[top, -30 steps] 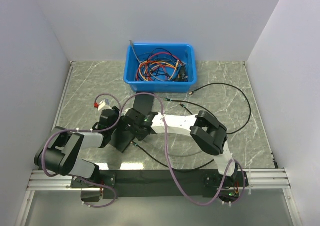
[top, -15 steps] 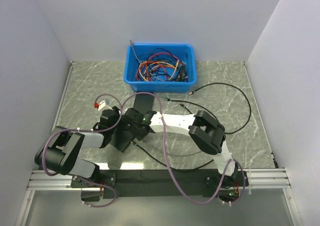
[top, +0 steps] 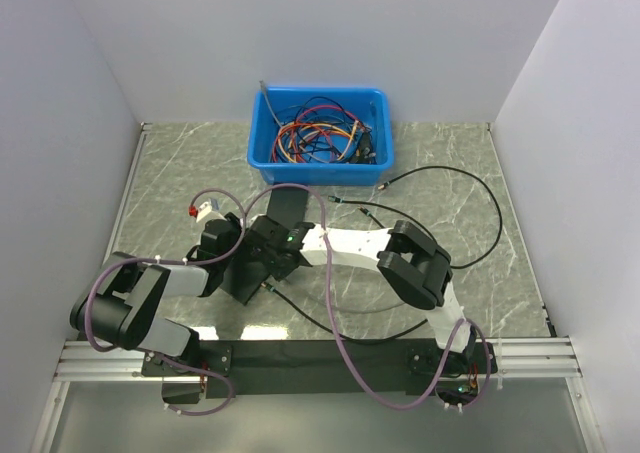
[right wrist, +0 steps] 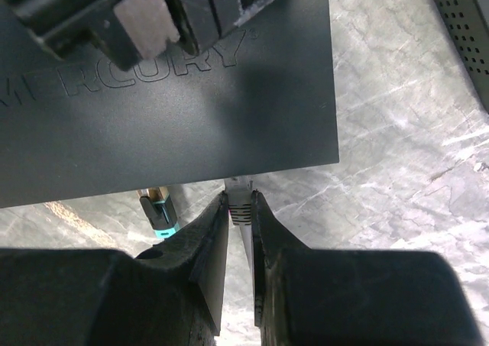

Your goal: Insert the plug into the switch port

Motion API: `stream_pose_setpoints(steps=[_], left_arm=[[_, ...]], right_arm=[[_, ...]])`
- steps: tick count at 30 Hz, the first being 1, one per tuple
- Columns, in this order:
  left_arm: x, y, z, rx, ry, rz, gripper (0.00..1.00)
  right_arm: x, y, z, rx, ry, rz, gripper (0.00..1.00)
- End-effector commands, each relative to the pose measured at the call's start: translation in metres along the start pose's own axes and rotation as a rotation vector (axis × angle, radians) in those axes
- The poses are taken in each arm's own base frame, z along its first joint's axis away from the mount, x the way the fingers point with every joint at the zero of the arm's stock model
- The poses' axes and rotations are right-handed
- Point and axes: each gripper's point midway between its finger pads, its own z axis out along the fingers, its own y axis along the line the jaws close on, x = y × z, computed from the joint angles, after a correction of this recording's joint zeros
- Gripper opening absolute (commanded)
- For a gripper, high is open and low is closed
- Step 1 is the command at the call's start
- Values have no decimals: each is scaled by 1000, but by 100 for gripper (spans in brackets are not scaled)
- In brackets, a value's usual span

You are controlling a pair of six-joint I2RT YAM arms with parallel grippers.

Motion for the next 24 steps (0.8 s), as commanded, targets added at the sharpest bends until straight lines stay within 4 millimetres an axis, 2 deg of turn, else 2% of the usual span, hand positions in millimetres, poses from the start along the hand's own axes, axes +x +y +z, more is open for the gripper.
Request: stream_pose_setpoints(steps=[1, 2, 5, 10, 11, 12, 18, 24], left_arm=[[82, 17, -31, -16, 331, 4, 46], [81, 16, -31, -15, 328, 4, 46], [81, 18, -32, -22, 325, 5, 46], [80, 15, -34, -10, 327, 1, 46], [80, 14, -35, -6, 324, 2, 46], [79, 14, -35, -7, 324, -4, 46], [81, 13, -41, 6, 328, -12, 47], [74, 12, -44, -4, 304, -4, 47]], right_arm=[[-142, 4, -14, -60, -547, 177, 0], [-136, 0, -17, -53, -556, 183, 0], [-151, -3, -43, -72, -690, 208, 0], [-159, -6, -58, -83, -786, 204, 0], [-153, -7, -55, -83, -787, 203, 0], [-157, -7, -59, -92, -821, 211, 0], [-161, -2, -48, -111, -826, 206, 0], [-149, 1, -36, -123, -788, 196, 0]])
